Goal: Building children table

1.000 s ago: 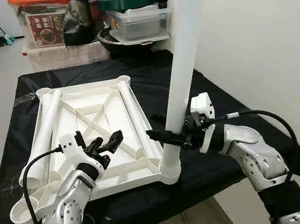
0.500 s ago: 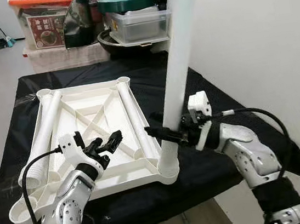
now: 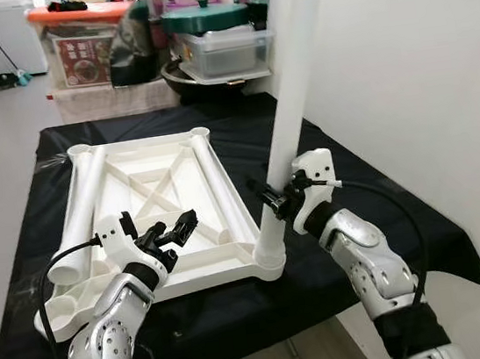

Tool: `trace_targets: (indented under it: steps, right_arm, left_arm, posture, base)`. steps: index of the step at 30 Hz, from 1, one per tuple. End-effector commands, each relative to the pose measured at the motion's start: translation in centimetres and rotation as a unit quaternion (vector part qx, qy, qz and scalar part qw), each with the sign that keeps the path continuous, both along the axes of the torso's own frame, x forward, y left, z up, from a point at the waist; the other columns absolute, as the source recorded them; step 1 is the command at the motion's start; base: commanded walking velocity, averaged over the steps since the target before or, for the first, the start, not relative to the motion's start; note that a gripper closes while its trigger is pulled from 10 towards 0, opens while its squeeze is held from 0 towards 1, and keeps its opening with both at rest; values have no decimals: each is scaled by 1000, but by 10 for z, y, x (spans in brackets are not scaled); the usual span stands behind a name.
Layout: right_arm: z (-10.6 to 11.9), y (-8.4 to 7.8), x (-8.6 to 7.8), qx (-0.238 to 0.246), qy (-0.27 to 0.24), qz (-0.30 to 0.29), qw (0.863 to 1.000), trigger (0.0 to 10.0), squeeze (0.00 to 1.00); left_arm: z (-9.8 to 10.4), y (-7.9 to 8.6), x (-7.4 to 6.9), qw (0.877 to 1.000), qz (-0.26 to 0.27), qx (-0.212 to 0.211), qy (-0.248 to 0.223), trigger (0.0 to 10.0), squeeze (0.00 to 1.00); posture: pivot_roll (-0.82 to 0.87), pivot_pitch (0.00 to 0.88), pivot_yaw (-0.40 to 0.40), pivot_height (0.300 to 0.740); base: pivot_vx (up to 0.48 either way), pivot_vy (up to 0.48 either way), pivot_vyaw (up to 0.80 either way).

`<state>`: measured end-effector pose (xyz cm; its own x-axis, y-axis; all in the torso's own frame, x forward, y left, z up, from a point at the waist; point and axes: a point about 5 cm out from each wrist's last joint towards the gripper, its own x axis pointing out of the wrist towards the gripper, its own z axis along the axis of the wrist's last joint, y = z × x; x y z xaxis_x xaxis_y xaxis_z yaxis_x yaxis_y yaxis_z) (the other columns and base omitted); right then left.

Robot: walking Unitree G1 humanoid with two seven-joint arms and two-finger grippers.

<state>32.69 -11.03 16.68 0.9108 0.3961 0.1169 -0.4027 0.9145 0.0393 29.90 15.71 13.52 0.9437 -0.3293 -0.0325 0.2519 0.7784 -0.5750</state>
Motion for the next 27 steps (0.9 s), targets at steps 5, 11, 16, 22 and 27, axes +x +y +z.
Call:
trace_targets:
  steps: [5,11,16,22,27]
  right_arm:
    - [-46,-28,-5,-65,129,-204,968,10000,0]
    - [-40,-28,-4,-50,146,-279,948,10000,0]
    - [-37,-30,-5,-43,144,-307,940,10000,0]
    - [-36,-32,-8,-35,147,-310,939,10000,0]
    - [-29,-33,-10,-25,142,-319,937,10000,0]
  left_arm:
    - [1,-2,5,1000,-4,3,0,10000,0]
    - [1,-3,7,1000,-3,3,-1,10000,0]
    - [1,-1,7,1000,3,4,-1,10000,0]
    - [0,0,6,1000,5,6,0,10000,0]
    - [-1,0,7,1000,6,8,1,10000,0]
  posture:
    - [88,0,-71,740]
    - [91,0,-79,740]
    - [94,0,-83,740]
    - [88,0,-81,740]
    - [85,0,-78,740]
  base:
    - [0,0,0]
    - [0,0,0]
    - [0,0,0]
    - [0,0,0]
    - [0,0,0]
